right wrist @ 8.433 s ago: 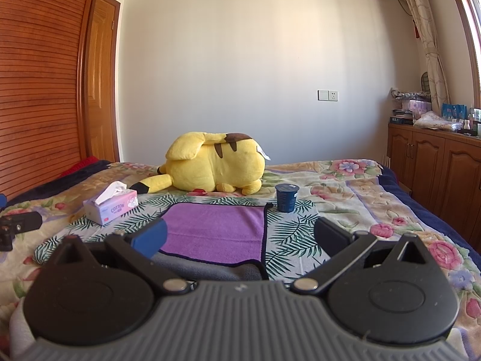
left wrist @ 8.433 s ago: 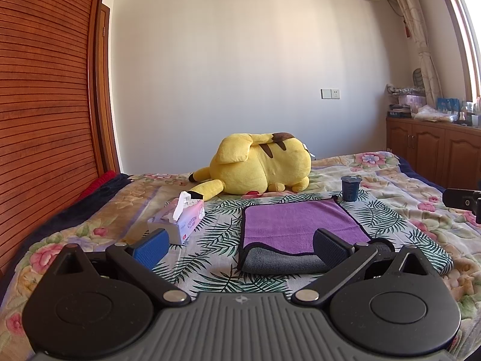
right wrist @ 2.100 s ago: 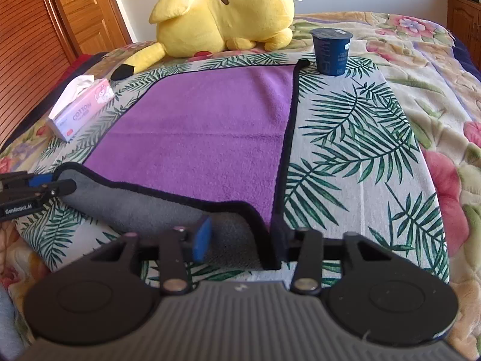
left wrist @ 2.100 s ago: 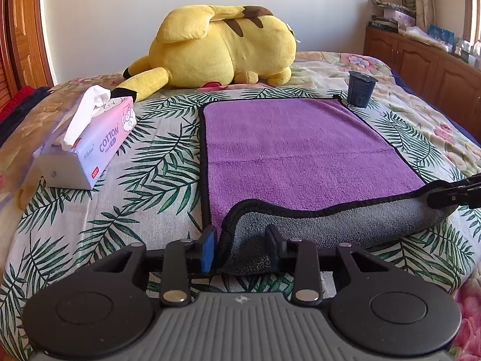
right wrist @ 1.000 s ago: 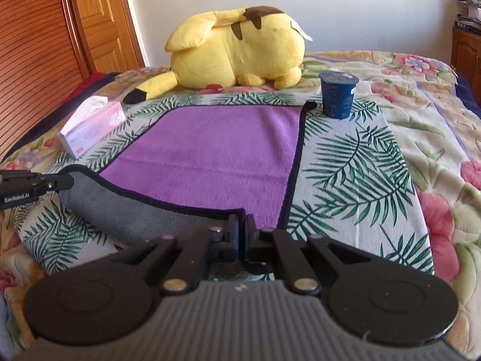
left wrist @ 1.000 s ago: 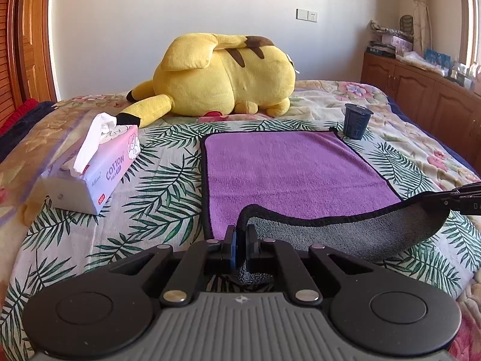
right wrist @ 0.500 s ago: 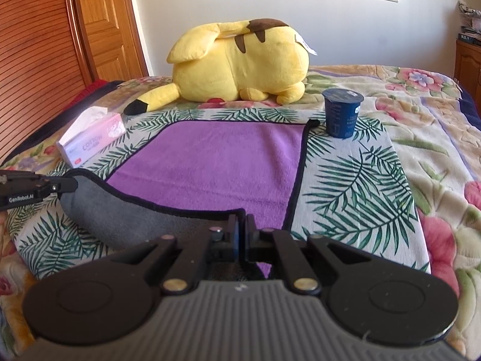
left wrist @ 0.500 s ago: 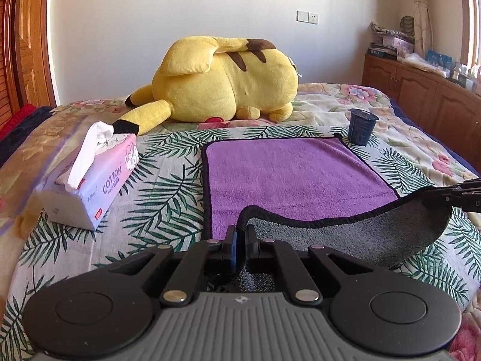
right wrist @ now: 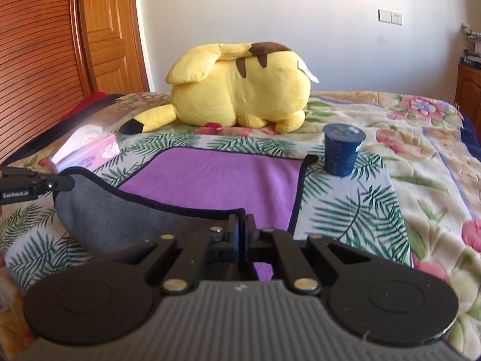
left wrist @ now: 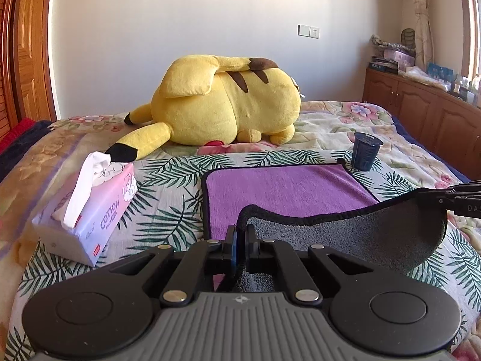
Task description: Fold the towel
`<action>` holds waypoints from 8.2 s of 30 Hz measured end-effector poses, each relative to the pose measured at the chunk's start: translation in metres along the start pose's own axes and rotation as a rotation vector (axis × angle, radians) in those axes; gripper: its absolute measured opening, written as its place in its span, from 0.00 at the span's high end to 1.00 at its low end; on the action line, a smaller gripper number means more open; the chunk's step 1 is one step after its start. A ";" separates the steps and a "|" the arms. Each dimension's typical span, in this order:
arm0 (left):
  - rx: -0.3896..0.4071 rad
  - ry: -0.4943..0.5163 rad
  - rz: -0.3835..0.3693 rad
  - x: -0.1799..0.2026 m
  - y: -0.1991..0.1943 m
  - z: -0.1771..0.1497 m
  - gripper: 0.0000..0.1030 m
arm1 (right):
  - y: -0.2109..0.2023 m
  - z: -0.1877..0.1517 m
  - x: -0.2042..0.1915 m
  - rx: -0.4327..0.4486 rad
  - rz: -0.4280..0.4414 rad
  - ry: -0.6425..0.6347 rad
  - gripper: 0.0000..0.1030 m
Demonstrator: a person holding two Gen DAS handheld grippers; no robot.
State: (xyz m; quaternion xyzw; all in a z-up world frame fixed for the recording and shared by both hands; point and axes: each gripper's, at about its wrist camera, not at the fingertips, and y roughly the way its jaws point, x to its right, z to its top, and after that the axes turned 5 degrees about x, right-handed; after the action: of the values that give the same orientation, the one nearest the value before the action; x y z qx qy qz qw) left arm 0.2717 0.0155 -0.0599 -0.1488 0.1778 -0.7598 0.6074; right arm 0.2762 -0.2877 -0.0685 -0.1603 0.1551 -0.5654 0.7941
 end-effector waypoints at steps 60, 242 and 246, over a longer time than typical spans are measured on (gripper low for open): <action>0.075 0.106 0.073 -0.012 0.121 0.082 1.00 | 0.106 0.058 0.026 0.210 -0.154 -0.168 0.96; 0.197 0.022 0.161 0.075 -0.251 -0.076 0.16 | -0.218 -0.064 -0.105 0.193 -0.170 0.008 0.00; 0.213 0.025 0.166 0.075 -0.254 -0.076 0.16 | -0.221 -0.064 -0.105 0.215 -0.180 0.013 0.00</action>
State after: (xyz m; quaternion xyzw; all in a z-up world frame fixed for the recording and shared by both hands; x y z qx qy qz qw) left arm 0.0004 -0.0003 -0.0124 -0.0588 0.1152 -0.7233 0.6783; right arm 0.0287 -0.2620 -0.0245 -0.0838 0.0838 -0.6486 0.7518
